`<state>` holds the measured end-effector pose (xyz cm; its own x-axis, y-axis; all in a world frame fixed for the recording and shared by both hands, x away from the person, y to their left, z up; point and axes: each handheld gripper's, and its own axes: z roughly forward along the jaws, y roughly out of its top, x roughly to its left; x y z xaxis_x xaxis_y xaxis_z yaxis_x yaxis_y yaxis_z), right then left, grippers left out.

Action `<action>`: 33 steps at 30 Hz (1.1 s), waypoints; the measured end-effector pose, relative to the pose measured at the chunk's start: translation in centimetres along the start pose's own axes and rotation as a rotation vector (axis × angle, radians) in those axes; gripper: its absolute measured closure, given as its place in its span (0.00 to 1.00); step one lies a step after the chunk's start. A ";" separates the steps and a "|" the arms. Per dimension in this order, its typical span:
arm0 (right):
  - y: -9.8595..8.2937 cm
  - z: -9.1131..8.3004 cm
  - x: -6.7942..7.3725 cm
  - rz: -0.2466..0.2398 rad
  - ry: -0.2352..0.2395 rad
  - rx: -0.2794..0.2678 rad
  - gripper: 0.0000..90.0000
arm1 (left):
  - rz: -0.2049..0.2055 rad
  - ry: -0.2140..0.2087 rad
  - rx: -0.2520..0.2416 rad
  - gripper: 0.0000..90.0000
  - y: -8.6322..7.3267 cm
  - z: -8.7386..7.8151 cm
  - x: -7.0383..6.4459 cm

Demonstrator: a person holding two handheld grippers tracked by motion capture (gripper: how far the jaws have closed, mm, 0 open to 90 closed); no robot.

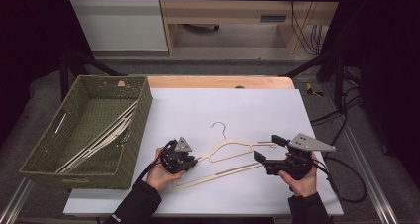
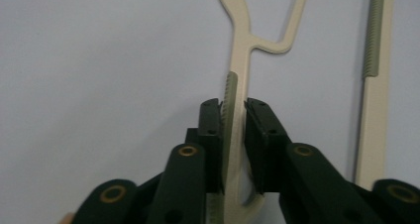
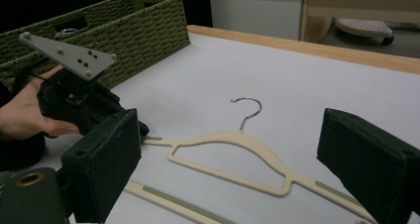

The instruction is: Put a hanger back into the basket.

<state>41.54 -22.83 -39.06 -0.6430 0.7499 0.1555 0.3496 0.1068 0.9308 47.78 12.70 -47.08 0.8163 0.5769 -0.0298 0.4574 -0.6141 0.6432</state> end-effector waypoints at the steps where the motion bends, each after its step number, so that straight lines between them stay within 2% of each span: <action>1: 0.0 0.0 0.0 -0.008 0.001 0.002 0.11 | 0.001 0.001 0.003 0.87 0.1 0.0 0.0; 5: -0.1 0.4 0.1 -0.013 0.002 0.017 0.11 | 0.029 0.040 0.019 0.87 0.4 0.1 -0.7; 9: -0.4 1.0 0.3 -0.018 0.006 0.039 0.11 | 0.043 0.052 0.016 0.87 0.3 0.0 -0.8; 11: -0.5 1.1 0.4 -0.022 0.010 0.047 0.11 | 0.041 0.048 0.016 0.88 0.3 -0.1 -0.8; 12: -0.5 1.2 0.4 -0.017 0.007 0.050 0.11 | 0.027 0.003 0.013 0.88 0.1 -0.3 -0.9; 15: -0.5 1.2 0.4 -0.018 0.009 0.050 0.11 | 0.039 0.008 0.008 0.88 -0.1 -0.3 -1.3; 18: -0.5 1.2 0.4 -0.017 0.008 0.048 0.11 | 0.019 -0.007 -0.003 0.87 -0.3 -0.3 -1.0; 23: -0.5 1.4 0.5 -0.009 0.008 0.054 0.11 | 0.027 0.030 -0.020 0.85 -0.5 -0.1 -1.6; 28: -0.3 1.5 0.6 -0.023 0.013 0.050 0.11 | 0.021 0.013 -0.006 0.88 -0.4 -0.1 -1.4; 33: -0.4 2.1 0.7 -0.020 0.013 0.063 0.12 | 0.035 0.028 0.002 0.88 -0.2 -0.1 -1.6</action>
<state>42.36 -21.03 -40.02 -0.6587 0.7389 0.1420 0.3786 0.1625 0.9112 46.30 11.95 -47.07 0.8216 0.5698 0.0144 0.4295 -0.6355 0.6416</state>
